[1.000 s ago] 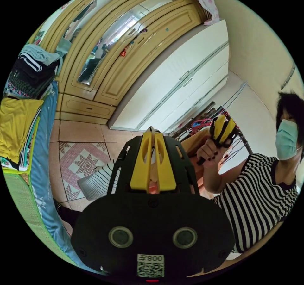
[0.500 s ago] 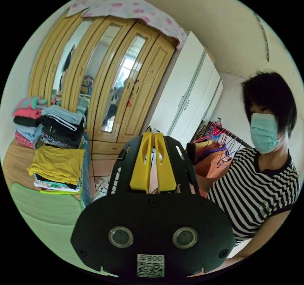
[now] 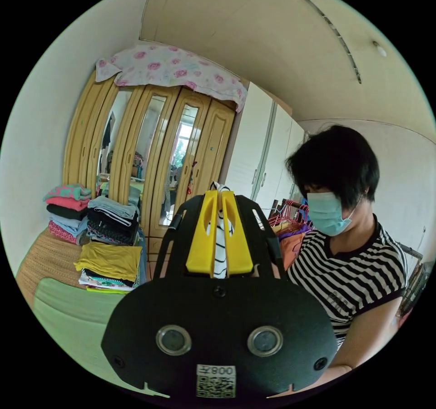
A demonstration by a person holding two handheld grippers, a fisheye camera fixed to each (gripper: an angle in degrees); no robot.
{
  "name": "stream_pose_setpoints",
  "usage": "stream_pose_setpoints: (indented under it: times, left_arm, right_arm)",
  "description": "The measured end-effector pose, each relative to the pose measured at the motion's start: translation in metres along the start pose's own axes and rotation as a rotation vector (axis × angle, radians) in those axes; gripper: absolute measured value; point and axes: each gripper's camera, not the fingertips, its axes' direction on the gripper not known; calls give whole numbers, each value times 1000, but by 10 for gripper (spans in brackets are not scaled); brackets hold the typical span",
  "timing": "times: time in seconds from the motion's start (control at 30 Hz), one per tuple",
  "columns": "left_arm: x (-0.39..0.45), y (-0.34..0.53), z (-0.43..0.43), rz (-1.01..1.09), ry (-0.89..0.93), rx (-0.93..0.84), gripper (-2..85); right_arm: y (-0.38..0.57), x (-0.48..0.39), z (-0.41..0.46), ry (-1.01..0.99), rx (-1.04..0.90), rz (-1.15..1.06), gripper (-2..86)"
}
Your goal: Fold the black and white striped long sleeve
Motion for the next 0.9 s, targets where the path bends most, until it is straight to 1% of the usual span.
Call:
stream_pose_setpoints:
  times: [0.17,0.27,0.4,0.5,0.6,0.73,0.9]
  left_arm:
    - [20,19,-61,-7,-11,2,14]
    - [29,32,-99,-6,-45,21,14]
    - [35,50,-149,-19,-69,71,14]
    - [39,69,-189,-35,-76,120,14]
    - [40,87,-220,-56,-104,131,14]
    - [39,110,-255,-92,-123,141,13]
    - [34,134,-290,-118,-142,147,13]
  right_arm:
    - [5,4,102,-143,-69,-112,105]
    - [15,2,153,-187,-103,-161,112]
    - [36,-4,198,-203,-87,-205,117]
    - [51,-3,235,-252,-72,-216,120]
    - [62,-2,283,-323,-104,-232,123]
    - [79,-9,350,-401,-170,-274,118]
    - [99,-3,415,-495,-211,-260,78]
